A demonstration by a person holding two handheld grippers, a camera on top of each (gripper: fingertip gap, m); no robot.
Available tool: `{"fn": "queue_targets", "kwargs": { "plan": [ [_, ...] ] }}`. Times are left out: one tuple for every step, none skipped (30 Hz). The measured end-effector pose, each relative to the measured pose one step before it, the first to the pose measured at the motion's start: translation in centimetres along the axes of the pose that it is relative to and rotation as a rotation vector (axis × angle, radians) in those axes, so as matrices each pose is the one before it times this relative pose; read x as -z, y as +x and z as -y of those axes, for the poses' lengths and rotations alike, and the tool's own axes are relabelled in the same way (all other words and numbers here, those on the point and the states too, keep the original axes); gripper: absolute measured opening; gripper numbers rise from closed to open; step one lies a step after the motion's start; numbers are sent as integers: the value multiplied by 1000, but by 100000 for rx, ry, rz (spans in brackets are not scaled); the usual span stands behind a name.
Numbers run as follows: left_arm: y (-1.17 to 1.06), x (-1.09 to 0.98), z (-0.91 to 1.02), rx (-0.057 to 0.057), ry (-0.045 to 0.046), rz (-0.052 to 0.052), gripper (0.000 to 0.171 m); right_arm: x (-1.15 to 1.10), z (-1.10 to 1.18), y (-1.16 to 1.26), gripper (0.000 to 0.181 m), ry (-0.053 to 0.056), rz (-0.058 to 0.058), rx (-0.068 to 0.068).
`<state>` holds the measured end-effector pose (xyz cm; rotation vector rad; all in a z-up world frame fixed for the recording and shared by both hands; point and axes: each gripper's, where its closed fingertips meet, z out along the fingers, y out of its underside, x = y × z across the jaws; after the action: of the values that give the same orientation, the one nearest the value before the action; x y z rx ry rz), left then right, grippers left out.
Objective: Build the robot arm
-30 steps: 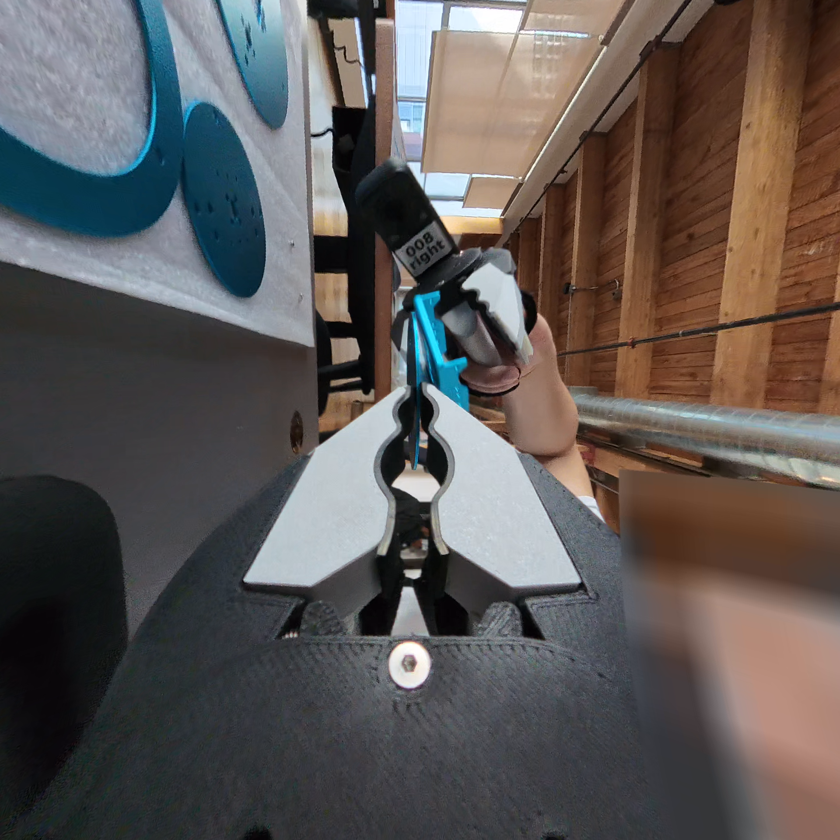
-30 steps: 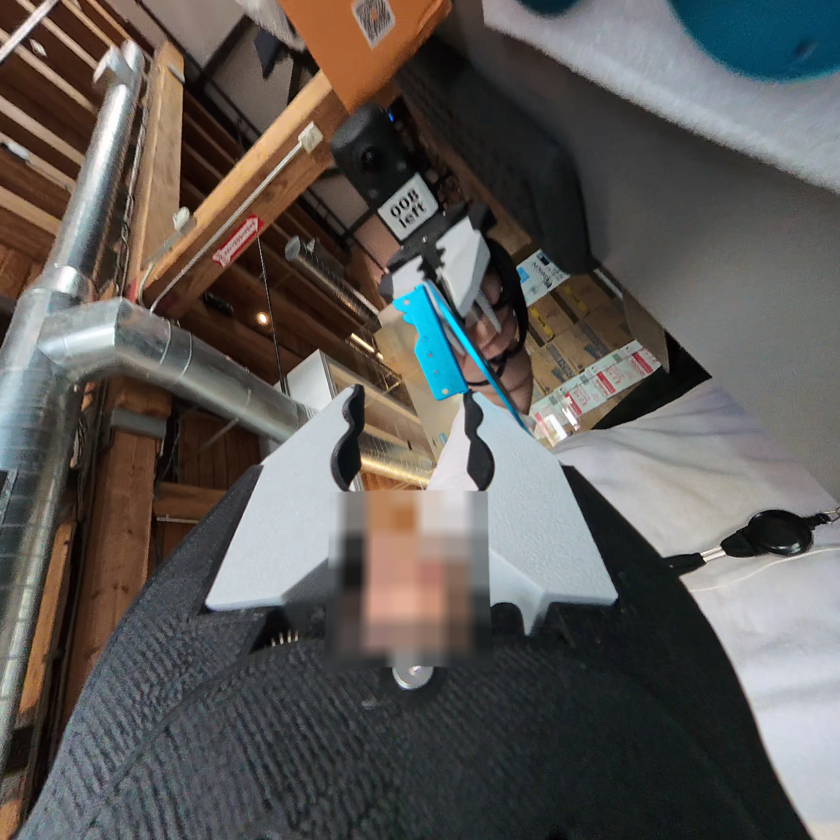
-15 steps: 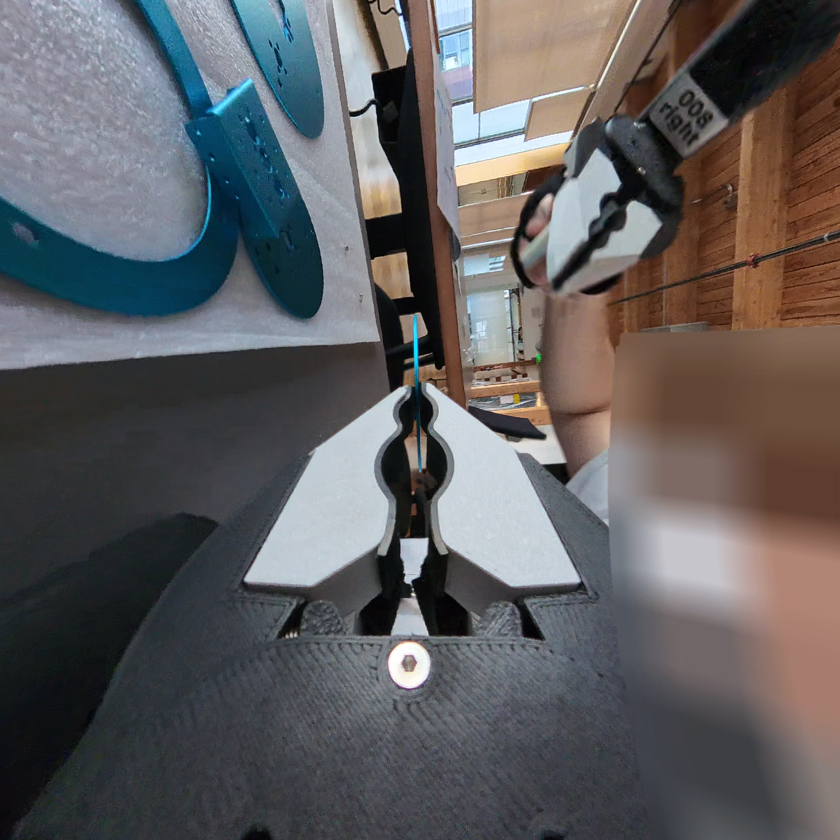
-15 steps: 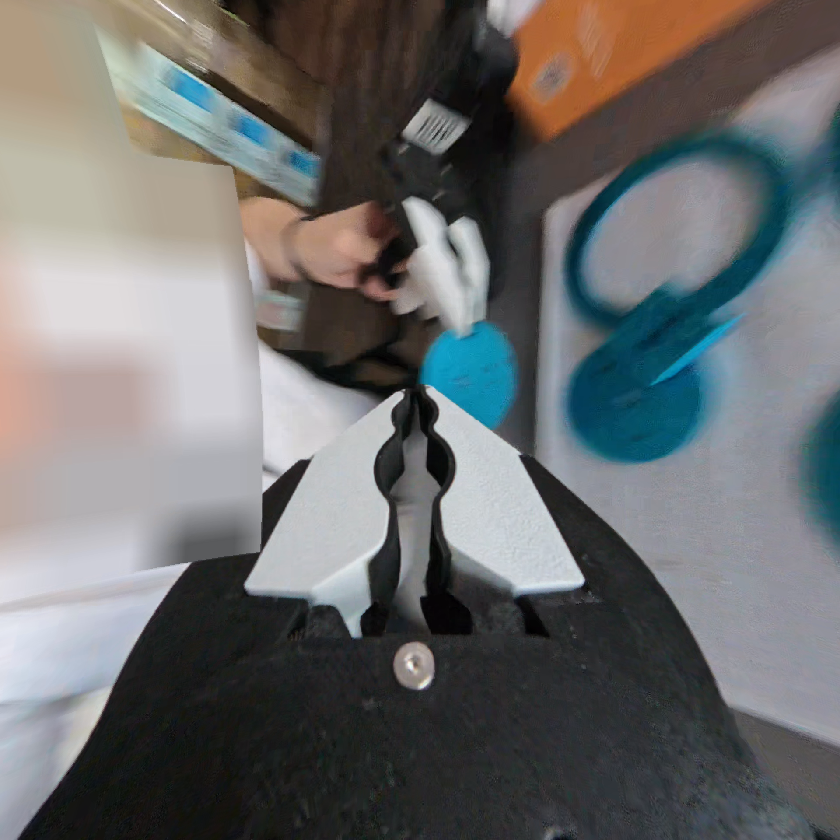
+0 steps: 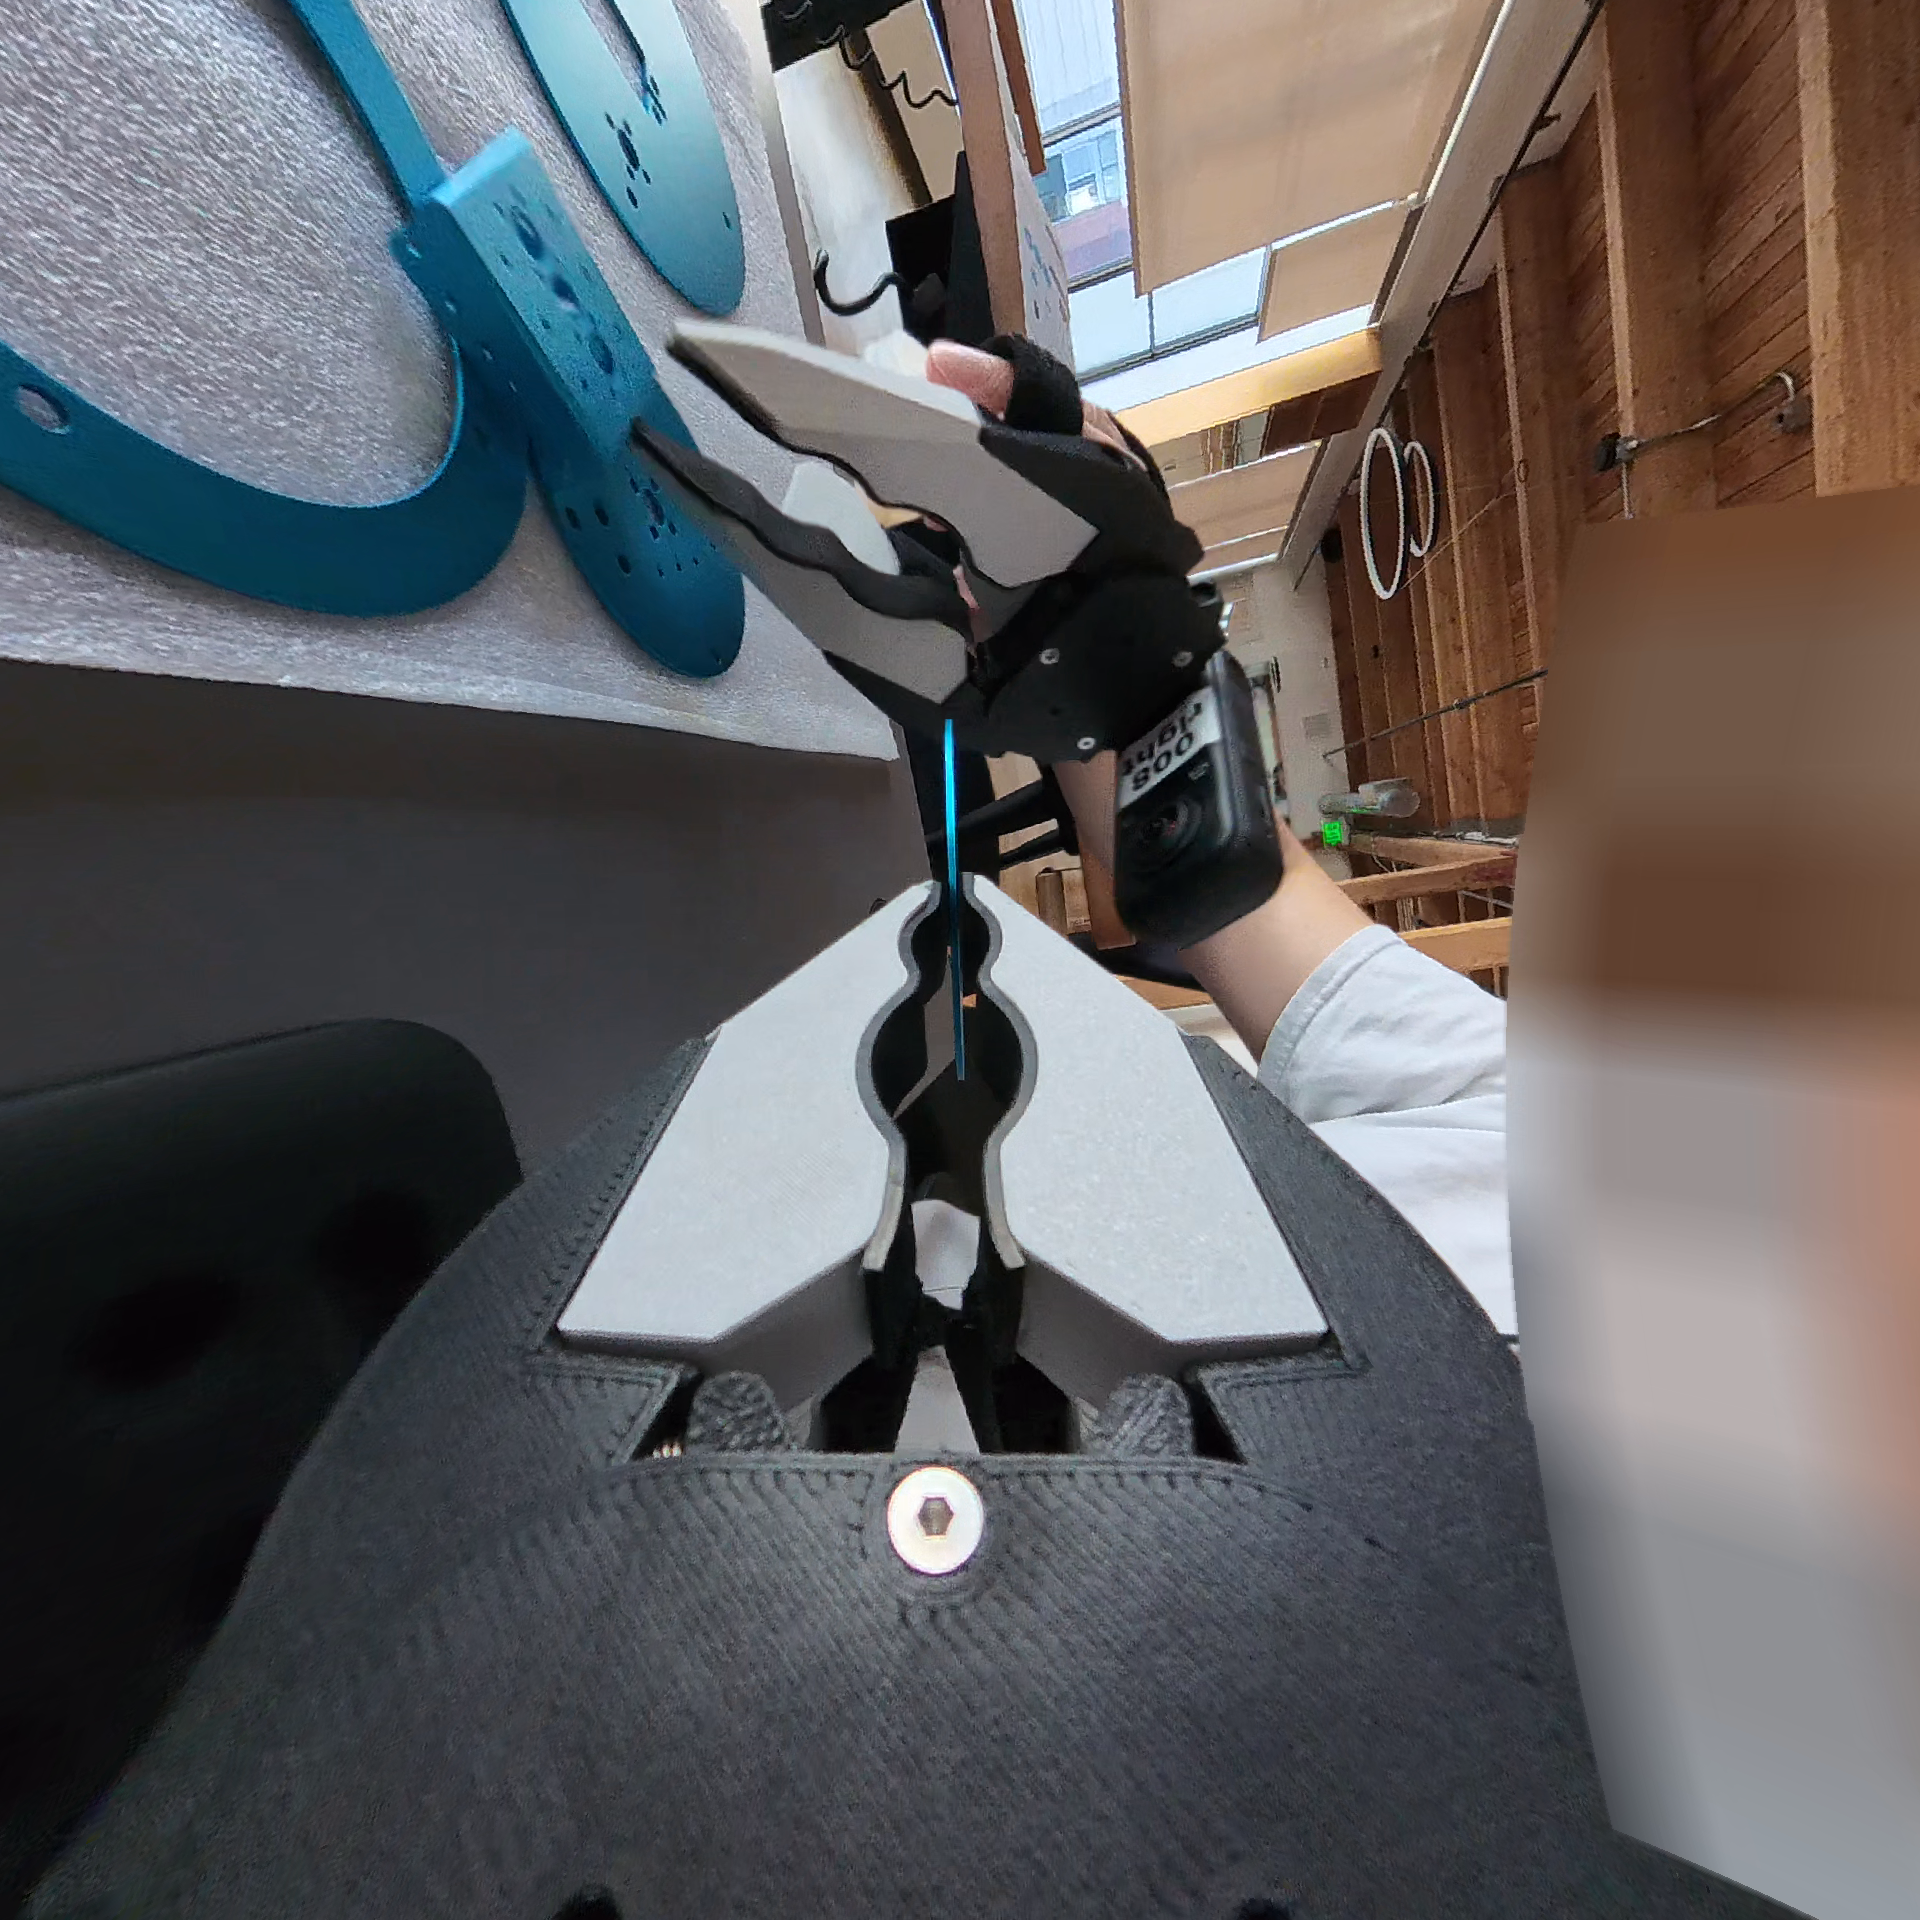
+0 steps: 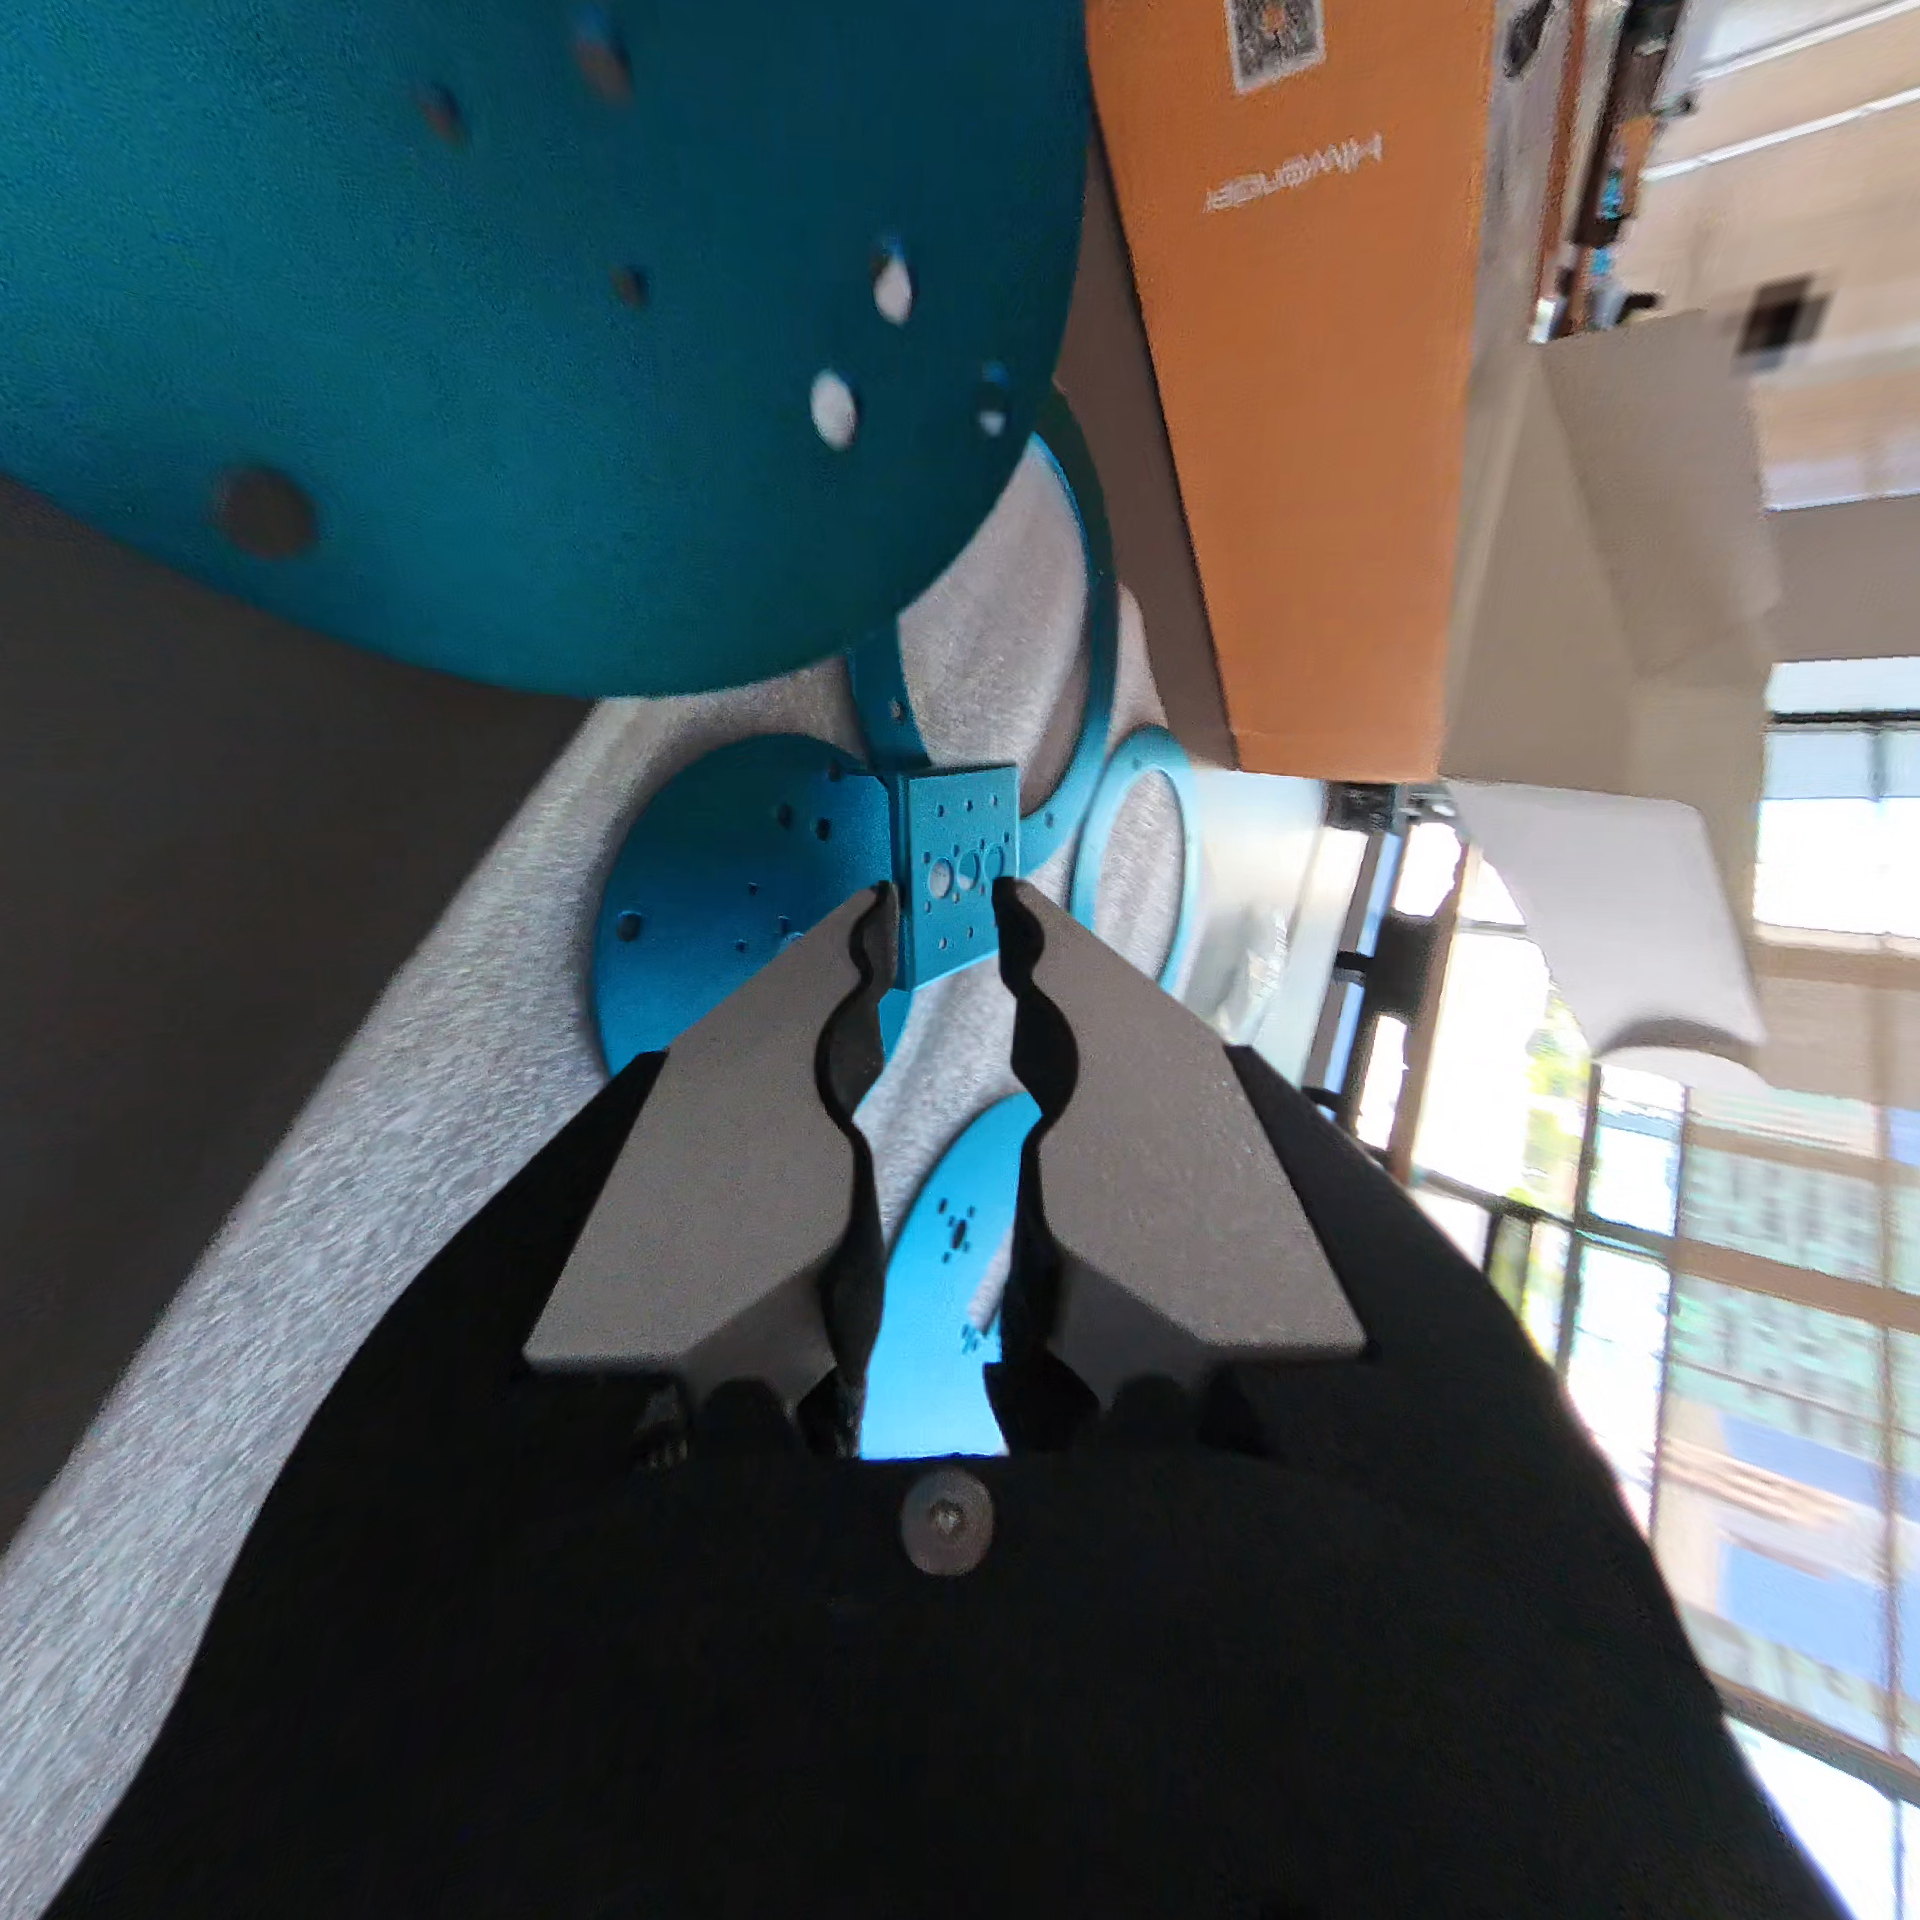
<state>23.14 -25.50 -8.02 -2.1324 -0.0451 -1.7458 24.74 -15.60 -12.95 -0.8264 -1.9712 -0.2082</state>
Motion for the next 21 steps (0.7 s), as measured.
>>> {"fn": "queue_targets", "kwargs": {
  "plan": [
    [91, -20, -142, -447, -317, 200, 0, -291, -273, -62, 19, -1986, -716, 1288],
    [114, -77, -159, -210, -381, -126, 0, -329, -175, -536, 16, -1452, 3018, 803],
    [120, -116, -161, 151, -409, -549, 0, -271, -265, 188, 15, -1993, -1229, 1444],
    [91, -131, -139, 254, -395, -545, 0, -214, -124, 89, 14, -1043, 237, 1626],
    [24, -125, -114, 51, -233, -271, 0, -214, -203, -14, 11, -1736, 1400, 630],
    [-41, -100, -76, -134, -104, 18, 0, -230, -237, 290, 8, -1785, -207, -112],
    [-121, -65, -51, -16, -129, 257, 0, -119, 1, 152, 7, 118, 270, 379],
    [-151, -6, 8, 281, 126, 258, 0, 94, 121, 496, 5, 906, -1845, -133],
    [-145, 45, 81, 422, 437, 143, 0, 367, -33, 696, 3, 874, -2218, -1201],
    [-165, 104, 138, 392, 408, 241, 0, 525, 80, 487, 2, 915, 1109, -3318],
    [-139, 122, 191, 229, 363, 285, 0, 829, -82, 904, 2, 697, 168, -6946],
    [-87, 120, 223, -122, 277, 185, 0, 1213, 125, 1237, 2, 2395, 59, -10468],
    [-120, 109, 246, -258, 151, 444, 0, 1469, 601, 937, 2, 4048, 4121, -14454],
    [-114, 70, 273, 63, 243, 338, 0, 1588, 838, 448, 2, 3587, 8510, -18580],
    [56, -38, 232, 880, 101, -954, 0, 1613, 1201, 131, 1, 4045, 10183, -20671],
    [234, -156, 204, 2109, -341, -2520, 0, 1472, 1367, -704, 1, 3744, 14399, -19443],
    [271, -253, 171, 2494, -588, -2902, 0, 1243, 1225, -1356, 1, 1826, 16676, -17317],
    [224, -356, 107, 2005, -1038, -2263, 0, 860, 817, -1566, 1, 187, 15887, -14780],
    [202, -432, 28, 1728, -1680, -1912, 0, 403, -204, -1484, 1, -5744, 14589, -14170],
    [277, -455, 8, 1713, -1561, -2060, 0, 3, -664, -504, 1, -6899, 8370, -12002],
    [351, -452, -14, 1878, -1410, -2287, 0, -290, -900, 116, 1, -5813, 4595, -9299]
  ]
}}
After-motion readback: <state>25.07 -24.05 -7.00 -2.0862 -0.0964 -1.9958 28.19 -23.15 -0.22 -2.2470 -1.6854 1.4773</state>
